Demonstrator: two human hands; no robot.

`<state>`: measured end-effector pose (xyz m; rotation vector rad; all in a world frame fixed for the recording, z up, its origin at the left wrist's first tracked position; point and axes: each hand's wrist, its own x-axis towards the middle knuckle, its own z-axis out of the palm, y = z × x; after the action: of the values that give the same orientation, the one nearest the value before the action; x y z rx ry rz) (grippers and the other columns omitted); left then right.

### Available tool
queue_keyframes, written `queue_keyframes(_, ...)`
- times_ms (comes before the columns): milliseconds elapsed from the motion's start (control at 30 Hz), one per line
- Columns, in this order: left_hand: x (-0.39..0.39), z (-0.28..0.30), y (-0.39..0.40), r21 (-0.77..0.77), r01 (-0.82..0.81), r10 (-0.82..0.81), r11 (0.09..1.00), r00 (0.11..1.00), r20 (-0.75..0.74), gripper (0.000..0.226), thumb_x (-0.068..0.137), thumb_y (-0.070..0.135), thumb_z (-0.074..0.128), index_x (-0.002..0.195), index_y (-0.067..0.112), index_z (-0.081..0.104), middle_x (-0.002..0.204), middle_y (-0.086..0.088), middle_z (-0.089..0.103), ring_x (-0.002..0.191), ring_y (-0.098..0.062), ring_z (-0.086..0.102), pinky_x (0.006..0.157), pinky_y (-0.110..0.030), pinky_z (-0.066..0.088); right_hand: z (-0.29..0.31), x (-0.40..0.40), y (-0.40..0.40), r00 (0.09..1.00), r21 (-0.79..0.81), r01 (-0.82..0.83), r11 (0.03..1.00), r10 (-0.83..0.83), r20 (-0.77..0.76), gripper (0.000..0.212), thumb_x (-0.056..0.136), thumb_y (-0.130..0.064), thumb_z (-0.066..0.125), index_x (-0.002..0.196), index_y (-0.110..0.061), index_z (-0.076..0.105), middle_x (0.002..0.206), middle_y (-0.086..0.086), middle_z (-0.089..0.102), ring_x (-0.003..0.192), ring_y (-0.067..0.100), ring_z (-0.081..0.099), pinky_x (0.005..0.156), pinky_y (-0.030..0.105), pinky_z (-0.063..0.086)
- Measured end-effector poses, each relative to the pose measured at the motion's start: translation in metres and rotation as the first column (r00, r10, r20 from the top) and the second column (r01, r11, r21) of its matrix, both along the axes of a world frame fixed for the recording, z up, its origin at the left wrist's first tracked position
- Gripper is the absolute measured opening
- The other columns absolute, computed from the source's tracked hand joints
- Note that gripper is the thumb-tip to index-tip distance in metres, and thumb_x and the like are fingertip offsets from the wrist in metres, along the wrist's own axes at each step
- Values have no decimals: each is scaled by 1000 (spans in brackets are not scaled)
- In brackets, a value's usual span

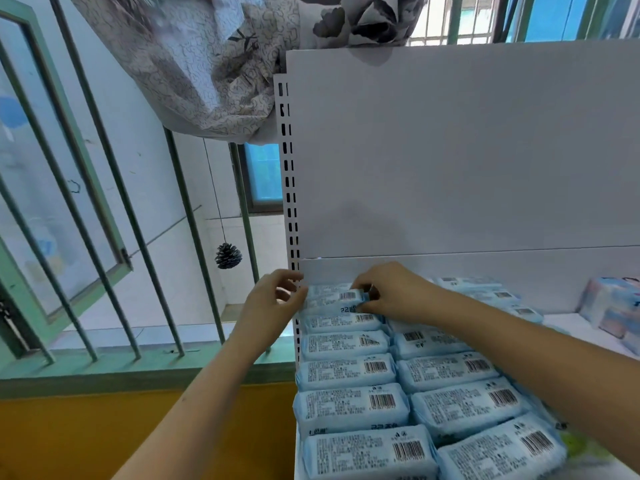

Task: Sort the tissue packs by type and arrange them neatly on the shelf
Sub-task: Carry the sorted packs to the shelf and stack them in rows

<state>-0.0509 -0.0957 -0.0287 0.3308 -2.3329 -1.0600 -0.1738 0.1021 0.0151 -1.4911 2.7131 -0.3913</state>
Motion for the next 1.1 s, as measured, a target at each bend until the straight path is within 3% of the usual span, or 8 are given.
queue_keyframes(100, -6, -11, 9, 7, 31, -31, 1000, 998, 49, 24, 90, 25, 69, 113, 24, 63, 101, 3, 63, 91, -8, 61, 70, -13, 44, 21, -1, 8, 996, 0, -40, 999, 40, -84, 38, 88, -40, 68, 122, -26, 62, 108, -9, 56, 91, 7, 53, 80, 21, 41)
queue_keyframes(200, -11, -6, 16, -37, 61, -58, 997, 996, 67, 22, 89, 27, 70, 110, 23, 62, 100, 3, 61, 89, -9, 60, 68, -14, 45, 58, -5, 36, 998, -14, -10, 1000, 9, -58, 17, 87, -35, 72, 101, -27, 67, 92, -15, 61, 83, 6, 58, 69, 15, 43)
queue_keyframes(400, -15, 14, 26, -151, -4, -1, 989, 999, -35, 16, 94, 25, 62, 110, 23, 63, 110, 4, 57, 96, -10, 57, 77, -19, 43, 39, 1, 70, 999, 336, 29, 942, -38, 18, 30, 81, -45, 75, 106, -30, 70, 99, -18, 62, 83, -1, 56, 68, 17, 44)
queue_keyframes(600, -14, 32, 48, -177, 116, -125, 977, 991, -41, 15, 95, 30, 60, 110, 29, 63, 111, 10, 57, 103, -6, 55, 89, -27, 47, 27, 0, 71, 998, 194, 49, 980, -42, -42, 14, 83, -33, 77, 87, -20, 72, 81, -16, 63, 71, -1, 55, 59, 11, 36)
queue_keyframes(767, -11, 50, 55, -90, 198, -201, 976, 979, -28, 15, 97, 30, 60, 111, 29, 65, 107, 14, 65, 97, 4, 59, 77, -12, 45, 66, -4, 91, 992, -67, 120, 990, -122, -22, 10, 82, -31, 77, 80, -23, 72, 73, -16, 65, 65, -6, 55, 58, 8, 37)
queue_keyframes(833, -12, 54, 62, 19, 244, -244, 970, 970, -4, 26, 96, 38, 60, 121, 30, 61, 113, 16, 65, 100, 5, 59, 76, -12, 44, 81, -7, 101, 985, -199, 161, 967, -143, 102, 10, 82, -27, 78, 79, -20, 72, 67, -13, 66, 60, -4, 58, 59, 8, 41)
queue_keyframes(967, -19, 59, 82, 400, 357, -407, 844, 912, 46, 71, 80, 58, 71, 137, 22, 49, 124, 6, 67, 112, -14, 65, 99, -39, 52, 82, -9, 111, 862, -502, 263, 824, 32, 505, 9, 86, -9, 71, 80, -5, 65, 68, 4, 66, 64, 12, 62, 65, 18, 53)
queue_keyframes(1100, -25, 61, 98, 467, 422, -479, 777, 878, 4, 53, 83, 22, 78, 130, 17, 54, 119, -5, 68, 101, -19, 71, 85, -35, 60, 61, -5, 110, 687, -538, 379, 753, 161, 709, 5, 89, 1, 63, 89, 1, 58, 83, 15, 69, 76, 20, 70, 77, 26, 60)
